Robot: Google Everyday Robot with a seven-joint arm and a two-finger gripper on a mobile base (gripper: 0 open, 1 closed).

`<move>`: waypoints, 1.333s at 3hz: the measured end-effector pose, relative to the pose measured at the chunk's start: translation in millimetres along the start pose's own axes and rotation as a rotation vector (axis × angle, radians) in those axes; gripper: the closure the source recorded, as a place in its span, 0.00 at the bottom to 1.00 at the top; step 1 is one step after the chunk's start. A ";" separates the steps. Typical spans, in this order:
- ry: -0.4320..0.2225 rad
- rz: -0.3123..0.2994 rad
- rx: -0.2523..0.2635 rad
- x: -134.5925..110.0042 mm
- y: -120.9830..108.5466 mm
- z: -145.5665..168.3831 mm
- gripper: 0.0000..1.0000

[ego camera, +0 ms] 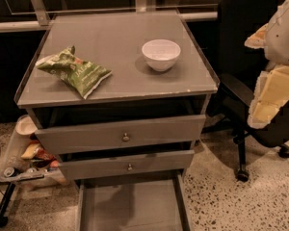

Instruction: Place green jalapeno chip bag into bottom drawer

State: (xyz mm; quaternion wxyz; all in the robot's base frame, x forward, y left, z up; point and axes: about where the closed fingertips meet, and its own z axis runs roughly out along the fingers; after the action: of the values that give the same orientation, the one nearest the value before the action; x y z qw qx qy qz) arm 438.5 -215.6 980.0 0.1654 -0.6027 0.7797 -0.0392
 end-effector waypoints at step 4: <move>-0.144 0.075 0.060 -92.7 -58.1 -15.0 0.00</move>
Offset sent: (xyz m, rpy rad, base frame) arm 0.0205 0.0092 0.0017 0.0054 -0.0115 -0.0341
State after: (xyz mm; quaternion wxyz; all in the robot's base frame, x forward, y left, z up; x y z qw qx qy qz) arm 508.1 -145.1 1028.8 0.2406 -0.5691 0.7862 -0.0128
